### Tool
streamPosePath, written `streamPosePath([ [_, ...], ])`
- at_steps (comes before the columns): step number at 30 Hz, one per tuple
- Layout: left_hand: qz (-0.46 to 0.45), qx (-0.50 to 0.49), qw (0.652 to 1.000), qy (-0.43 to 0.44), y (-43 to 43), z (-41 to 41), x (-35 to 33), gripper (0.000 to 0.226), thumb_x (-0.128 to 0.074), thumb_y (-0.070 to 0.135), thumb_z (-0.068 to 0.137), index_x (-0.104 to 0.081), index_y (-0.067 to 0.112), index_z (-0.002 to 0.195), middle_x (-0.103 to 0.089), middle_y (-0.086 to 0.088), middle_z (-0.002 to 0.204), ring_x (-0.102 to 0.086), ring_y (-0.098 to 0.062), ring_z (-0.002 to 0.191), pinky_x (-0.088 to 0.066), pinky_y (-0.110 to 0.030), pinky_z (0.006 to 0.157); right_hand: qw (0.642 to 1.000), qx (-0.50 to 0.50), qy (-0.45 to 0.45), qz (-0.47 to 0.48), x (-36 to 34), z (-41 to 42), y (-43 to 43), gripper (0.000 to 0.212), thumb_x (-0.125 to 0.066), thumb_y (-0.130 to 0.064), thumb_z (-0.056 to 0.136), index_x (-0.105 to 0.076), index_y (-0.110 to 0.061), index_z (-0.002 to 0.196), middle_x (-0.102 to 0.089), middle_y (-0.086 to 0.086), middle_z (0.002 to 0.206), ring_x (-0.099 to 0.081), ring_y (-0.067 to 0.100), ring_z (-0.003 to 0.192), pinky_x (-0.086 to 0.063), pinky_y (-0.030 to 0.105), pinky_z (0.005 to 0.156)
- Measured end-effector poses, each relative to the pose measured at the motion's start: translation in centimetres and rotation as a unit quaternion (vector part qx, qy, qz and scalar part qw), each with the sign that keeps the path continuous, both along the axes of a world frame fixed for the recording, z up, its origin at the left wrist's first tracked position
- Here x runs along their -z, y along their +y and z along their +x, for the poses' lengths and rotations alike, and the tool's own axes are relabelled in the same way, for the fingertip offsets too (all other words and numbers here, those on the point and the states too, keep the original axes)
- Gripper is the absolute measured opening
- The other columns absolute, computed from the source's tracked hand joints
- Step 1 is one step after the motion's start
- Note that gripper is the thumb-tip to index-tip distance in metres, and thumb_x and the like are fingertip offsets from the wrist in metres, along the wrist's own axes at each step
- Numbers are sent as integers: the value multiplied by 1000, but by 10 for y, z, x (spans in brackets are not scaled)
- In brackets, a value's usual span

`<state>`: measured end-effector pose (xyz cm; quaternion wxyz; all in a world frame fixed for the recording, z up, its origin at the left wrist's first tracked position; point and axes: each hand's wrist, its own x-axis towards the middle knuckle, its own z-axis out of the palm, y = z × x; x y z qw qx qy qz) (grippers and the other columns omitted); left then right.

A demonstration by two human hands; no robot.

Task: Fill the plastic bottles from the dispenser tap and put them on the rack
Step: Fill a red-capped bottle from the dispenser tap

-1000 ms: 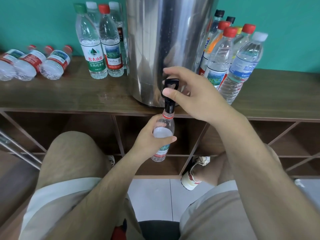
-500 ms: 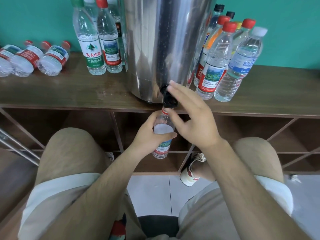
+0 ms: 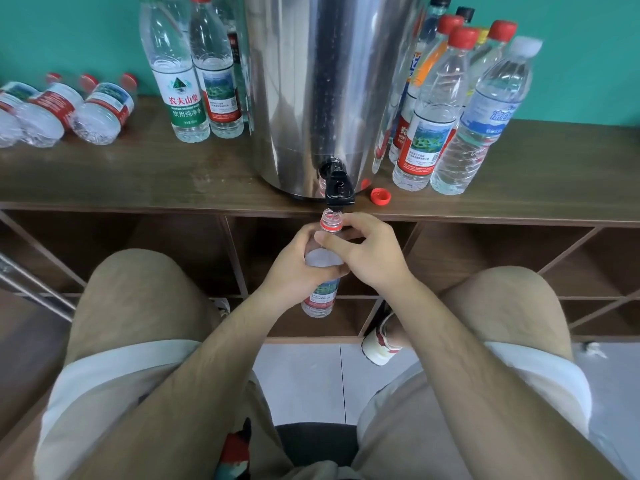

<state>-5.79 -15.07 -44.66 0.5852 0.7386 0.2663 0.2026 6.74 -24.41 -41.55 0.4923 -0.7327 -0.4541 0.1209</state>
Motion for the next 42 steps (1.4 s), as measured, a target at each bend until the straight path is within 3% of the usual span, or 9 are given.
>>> streamPosePath([
  [8, 9, 5, 1000, 22, -2, 3, 3, 75, -91, 25, 78, -49, 34, 140, -66, 15, 128, -64, -9, 118, -56, -31, 98, 999, 8, 36, 6, 1, 3, -3, 21, -84, -36, 85, -82, -25, 102, -76, -8, 99, -70, 8, 96, -58, 38, 87],
  [15, 37, 5, 998, 45, -4, 4, 1, 78, -89, 28, 80, -45, 35, 144, -62, 16, 130, -62, -3, 110, -50, -18, 88, 1000, 2, 29, 0, 3, 4, -5, 21, -83, -35, 87, -83, -22, 102, -77, -6, 98, -70, 11, 95, -58, 42, 86],
  [20, 37, -3, 998, 47, -4, 2, 2, 78, -89, 27, 80, -45, 33, 144, -63, 12, 132, -62, -11, 119, -55, -32, 100, 999, -5, 32, 0, 2, 5, -3, 18, -84, -34, 85, -83, -23, 99, -76, -7, 96, -70, 10, 94, -58, 44, 87],
  [25, 45, -7, 998, 48, -4, 2, 3, 80, -90, 29, 79, -46, 33, 145, -63, 12, 133, -63, -12, 121, -56, -38, 102, 1000, -12, 12, -1, -2, 6, -4, 19, -84, -36, 85, -83, -24, 98, -76, -10, 94, -70, 8, 92, -58, 40, 84],
  [33, 60, -9, 996, 73, -2, 4, 5, 82, -90, 33, 78, -43, 36, 146, -62, 14, 134, -60, -8, 115, -51, -22, 90, 1000, -13, 21, -14, -2, 6, -4, 18, -84, -35, 85, -83, -24, 100, -76, -11, 94, -69, 8, 93, -57, 39, 86],
  [42, 73, -13, 993, 88, -4, 5, 4, 81, -88, 32, 81, -42, 33, 147, -60, 8, 139, -59, -12, 121, -52, -33, 99, 1000, -16, 21, -17, -3, 5, -5, 17, -83, -36, 86, -83, -26, 99, -77, -13, 91, -70, 6, 91, -57, 35, 83],
])
